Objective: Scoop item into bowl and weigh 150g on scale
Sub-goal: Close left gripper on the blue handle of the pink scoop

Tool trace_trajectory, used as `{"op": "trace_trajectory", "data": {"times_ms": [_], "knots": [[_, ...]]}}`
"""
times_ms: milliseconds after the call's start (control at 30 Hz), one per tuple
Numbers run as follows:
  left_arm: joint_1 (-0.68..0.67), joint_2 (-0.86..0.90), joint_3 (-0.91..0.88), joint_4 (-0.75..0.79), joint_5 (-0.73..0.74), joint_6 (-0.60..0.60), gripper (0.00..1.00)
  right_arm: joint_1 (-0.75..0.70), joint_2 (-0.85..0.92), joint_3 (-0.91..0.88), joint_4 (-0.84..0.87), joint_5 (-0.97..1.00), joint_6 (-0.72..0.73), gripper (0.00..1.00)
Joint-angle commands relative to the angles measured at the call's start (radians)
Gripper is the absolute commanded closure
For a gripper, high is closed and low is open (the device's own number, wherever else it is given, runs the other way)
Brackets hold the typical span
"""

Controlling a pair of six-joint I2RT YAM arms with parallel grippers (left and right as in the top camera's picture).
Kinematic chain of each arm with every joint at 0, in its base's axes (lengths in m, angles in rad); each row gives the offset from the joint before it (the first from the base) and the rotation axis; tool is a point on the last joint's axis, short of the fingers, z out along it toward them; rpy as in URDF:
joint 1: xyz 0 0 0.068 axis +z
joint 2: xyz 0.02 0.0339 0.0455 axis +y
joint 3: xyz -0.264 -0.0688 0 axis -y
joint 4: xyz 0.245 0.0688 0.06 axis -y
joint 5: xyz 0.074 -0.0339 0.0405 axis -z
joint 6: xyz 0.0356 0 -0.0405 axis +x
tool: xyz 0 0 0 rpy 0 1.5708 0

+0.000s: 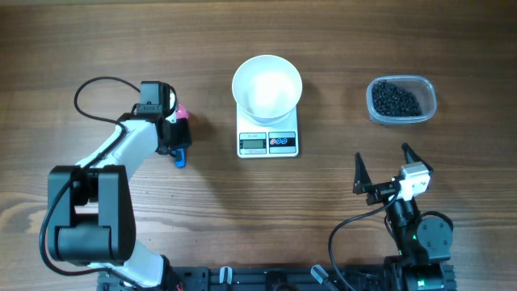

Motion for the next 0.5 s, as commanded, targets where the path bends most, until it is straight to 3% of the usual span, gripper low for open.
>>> {"op": "trace_trajectory", "data": {"times_ms": [0, 300, 467], "knots": [[-0.003, 0.012, -0.038, 0.019, -0.043, -0.008, 0.67, -0.003, -0.007, 0.0, 0.005, 0.021, 0.019, 0.0], [-0.037, 0.008, -0.035, 0.012, -0.116, -0.052, 0.6, -0.003, -0.007, 0.0, 0.005, 0.021, 0.019, 0.0], [-0.08, 0.007, -0.035, 0.018, -0.179, -0.052, 0.68, -0.003, -0.007, 0.0, 0.005, 0.021, 0.019, 0.0]]}}
